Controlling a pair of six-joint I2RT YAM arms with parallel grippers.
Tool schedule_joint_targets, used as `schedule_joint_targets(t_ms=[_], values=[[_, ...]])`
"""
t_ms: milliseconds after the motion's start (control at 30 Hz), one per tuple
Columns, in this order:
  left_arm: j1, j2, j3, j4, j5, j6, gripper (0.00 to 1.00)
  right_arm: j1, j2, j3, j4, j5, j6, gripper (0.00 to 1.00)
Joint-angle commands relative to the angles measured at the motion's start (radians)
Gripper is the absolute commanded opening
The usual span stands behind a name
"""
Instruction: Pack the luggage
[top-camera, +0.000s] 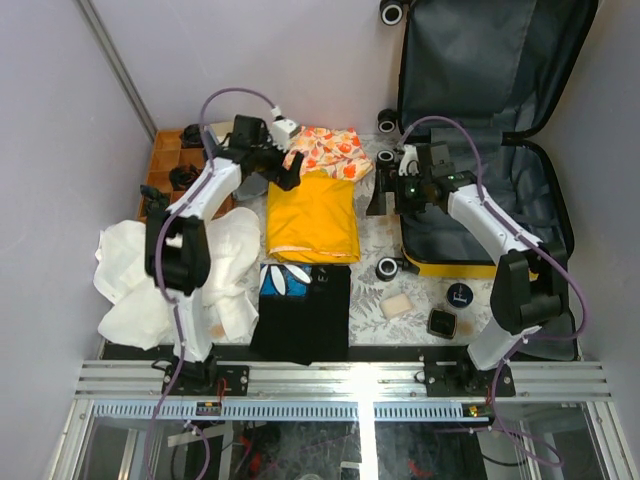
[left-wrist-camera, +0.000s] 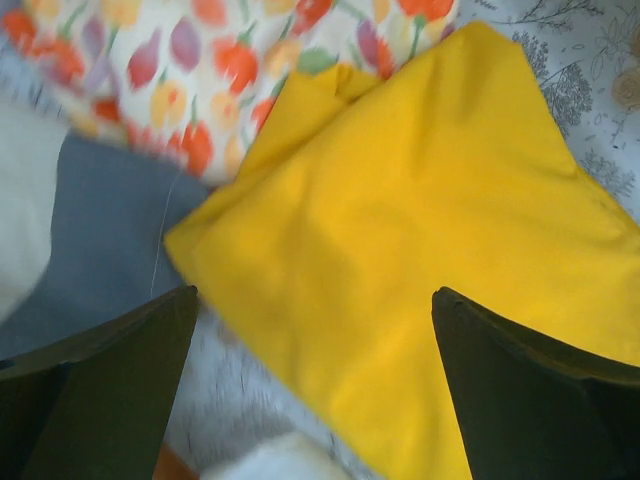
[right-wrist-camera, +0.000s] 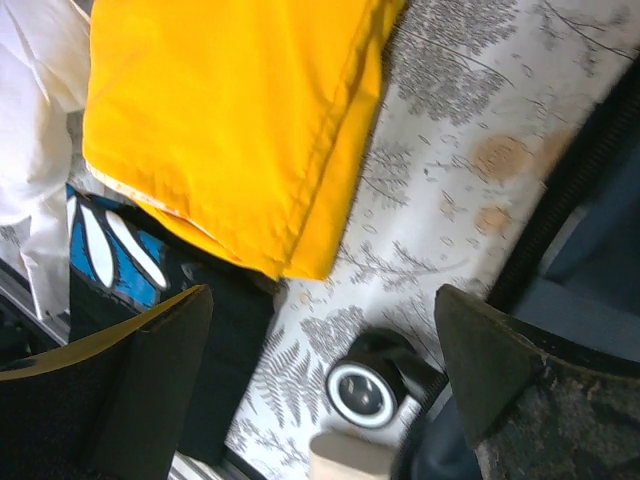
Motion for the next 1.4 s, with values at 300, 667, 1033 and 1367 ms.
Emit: schedule_joint_targets(t_ms=[300, 667, 1033, 1367], values=[[0.122, -0.24, -0.357, 0.018, -0.011, -0.472, 1.0, 0.152, 0.231, 0.116, 0.222, 0.17, 0.3, 0.99], [0.117, -0.175, -0.382, 0.039, -0.081, -0.575, 1.0, 0.176, 0.406, 0.173, 0.295, 0.191, 0.345, 0.99], [0.109, -0.09, -0.43, 0.083, -0.021, -0.591, 0.92, 0.2, 0.548, 0.226, 0.348, 0.098, 0.404, 0.94], [0.076, 0.002, -0.396, 0.109, 0.026, -0.569, 0.75, 0.234, 0.636, 0.295, 0.386, 0.05, 0.438, 0.68]])
